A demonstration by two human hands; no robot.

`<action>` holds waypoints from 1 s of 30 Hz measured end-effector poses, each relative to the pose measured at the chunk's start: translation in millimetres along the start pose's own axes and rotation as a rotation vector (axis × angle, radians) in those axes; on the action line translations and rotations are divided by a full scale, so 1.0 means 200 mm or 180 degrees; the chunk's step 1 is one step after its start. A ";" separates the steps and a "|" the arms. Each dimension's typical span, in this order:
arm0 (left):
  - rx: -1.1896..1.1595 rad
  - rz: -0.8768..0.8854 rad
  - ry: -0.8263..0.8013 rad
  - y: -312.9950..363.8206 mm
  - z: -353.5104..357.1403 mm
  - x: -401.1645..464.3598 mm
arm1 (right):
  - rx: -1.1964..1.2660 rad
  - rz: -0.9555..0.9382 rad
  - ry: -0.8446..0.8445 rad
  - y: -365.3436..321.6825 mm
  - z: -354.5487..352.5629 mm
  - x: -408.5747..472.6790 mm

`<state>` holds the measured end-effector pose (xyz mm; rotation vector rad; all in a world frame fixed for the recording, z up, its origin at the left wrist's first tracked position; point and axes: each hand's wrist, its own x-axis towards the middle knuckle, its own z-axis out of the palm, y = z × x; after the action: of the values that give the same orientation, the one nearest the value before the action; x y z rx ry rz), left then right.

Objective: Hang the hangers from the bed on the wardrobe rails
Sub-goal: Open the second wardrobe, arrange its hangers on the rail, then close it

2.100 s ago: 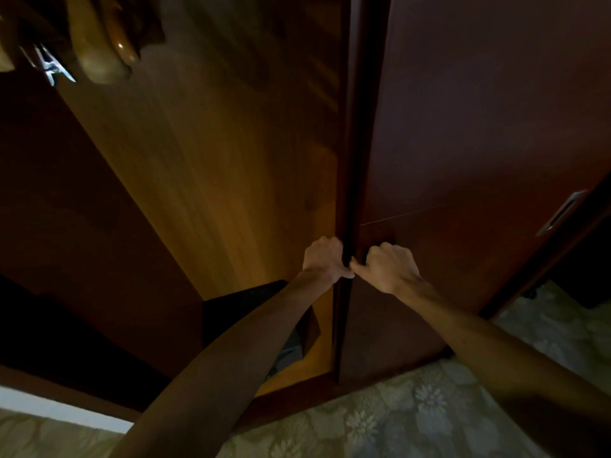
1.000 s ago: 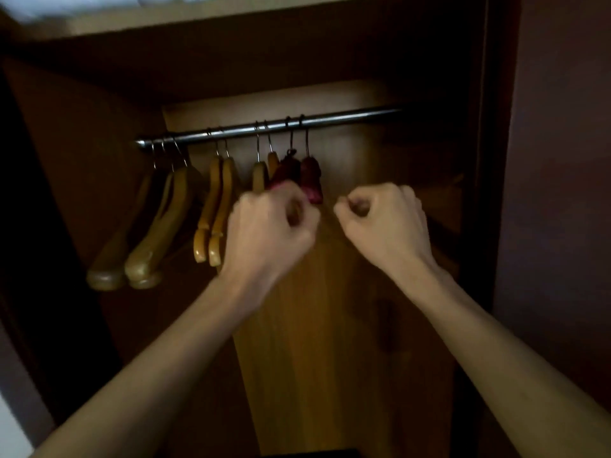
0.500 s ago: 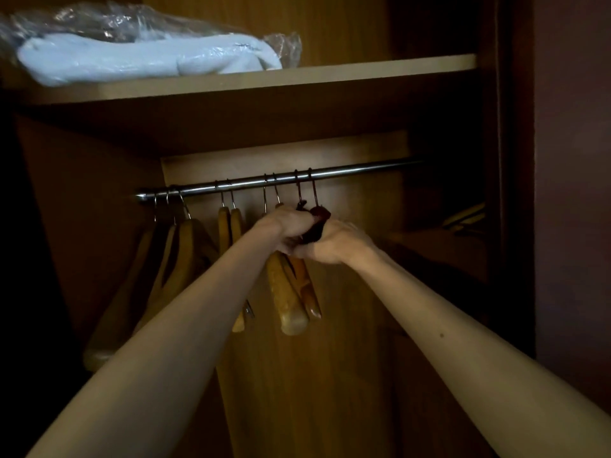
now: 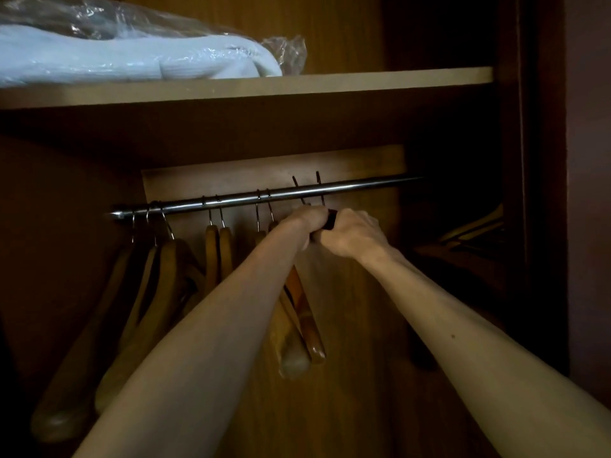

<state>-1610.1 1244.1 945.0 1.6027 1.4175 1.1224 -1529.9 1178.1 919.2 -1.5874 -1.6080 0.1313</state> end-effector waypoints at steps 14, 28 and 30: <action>-0.0769 -0.0974 -0.0441 -0.63 0.59 -0.39 | -0.0394 0.0306 -0.0571 0.60 0.13 -0.66; -0.0547 -0.1759 -0.0815 -1.51 0.27 -0.87 | 0.0343 -0.0270 -0.2070 1.06 0.42 -1.13; -0.0029 -0.1600 -0.1348 -1.52 0.17 -0.94 | 0.0002 -0.0557 -0.2039 1.07 0.45 -1.03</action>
<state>-1696.5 1103.9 625.0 1.2736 1.4062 0.4643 -1454.3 1082.6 633.9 -1.4732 -2.2201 0.5937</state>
